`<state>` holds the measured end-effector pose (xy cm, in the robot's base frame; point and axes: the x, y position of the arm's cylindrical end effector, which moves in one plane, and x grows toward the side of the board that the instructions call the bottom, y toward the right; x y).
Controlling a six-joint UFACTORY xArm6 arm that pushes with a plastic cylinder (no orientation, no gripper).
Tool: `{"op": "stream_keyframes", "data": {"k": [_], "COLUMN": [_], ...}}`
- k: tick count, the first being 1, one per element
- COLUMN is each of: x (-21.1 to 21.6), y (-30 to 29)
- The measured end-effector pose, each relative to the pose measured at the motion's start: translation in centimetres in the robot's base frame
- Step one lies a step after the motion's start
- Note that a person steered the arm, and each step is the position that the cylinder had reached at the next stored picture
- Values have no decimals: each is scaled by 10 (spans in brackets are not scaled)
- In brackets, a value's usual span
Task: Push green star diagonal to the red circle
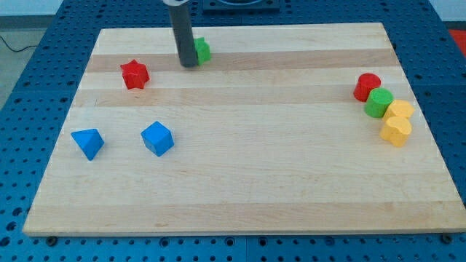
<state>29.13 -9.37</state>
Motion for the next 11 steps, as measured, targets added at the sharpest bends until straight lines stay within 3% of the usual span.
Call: {"op": "stream_keyframes", "data": {"k": [1,4,5,6,7,8,9,11], "x": [0,-31,-49,-36,3,17,-1,22], "y": [18,-62,-33,43,126,172,162,109]}}
